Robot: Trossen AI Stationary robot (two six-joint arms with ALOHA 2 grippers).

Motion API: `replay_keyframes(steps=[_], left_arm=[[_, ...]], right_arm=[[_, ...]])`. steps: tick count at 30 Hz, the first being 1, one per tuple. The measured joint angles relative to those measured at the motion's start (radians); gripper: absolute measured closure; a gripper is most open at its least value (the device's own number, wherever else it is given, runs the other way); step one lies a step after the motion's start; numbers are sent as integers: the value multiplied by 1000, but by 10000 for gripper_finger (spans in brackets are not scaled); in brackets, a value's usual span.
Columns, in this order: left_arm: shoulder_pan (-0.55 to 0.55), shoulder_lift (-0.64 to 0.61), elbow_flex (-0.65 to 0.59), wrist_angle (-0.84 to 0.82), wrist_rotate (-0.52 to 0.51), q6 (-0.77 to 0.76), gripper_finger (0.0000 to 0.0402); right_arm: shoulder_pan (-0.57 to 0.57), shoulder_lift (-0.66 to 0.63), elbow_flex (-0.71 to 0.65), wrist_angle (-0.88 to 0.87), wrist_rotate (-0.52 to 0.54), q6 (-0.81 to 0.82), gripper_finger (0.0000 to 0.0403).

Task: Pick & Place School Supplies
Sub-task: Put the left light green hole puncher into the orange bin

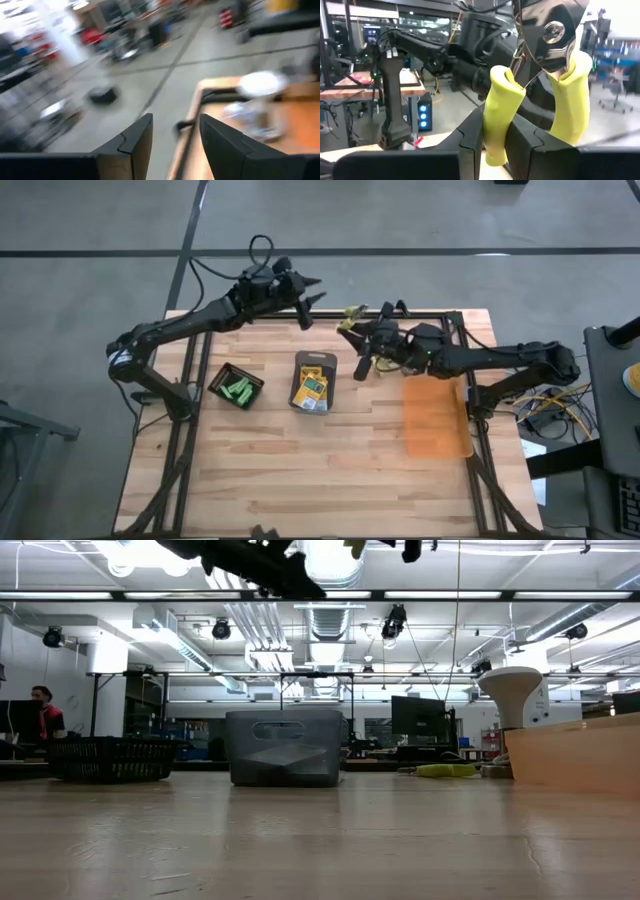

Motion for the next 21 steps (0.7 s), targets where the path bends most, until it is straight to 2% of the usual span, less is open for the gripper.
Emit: replay_keyframes(steps=[3,5,8,14,17,21], left_arm=[[0,-2,0,-24,-155,1,234],[2,-2,0,-45,-205,1,234],[4,-2,0,-77,-224,1,234],[10,-2,0,-120,-225,1,234],[16,0,0,-122,-225,1,234],[26,5,0,-125,-257,24,234]], right_arm=[[0,-44,0,-80,7,91,346],[4,-79,0,-154,8,156,346],[27,-131,0,-299,49,235,346],[113,-219,71,-655,259,412,346],[153,-229,153,-886,306,569,346],[197,-193,289,-1275,310,865,346]])
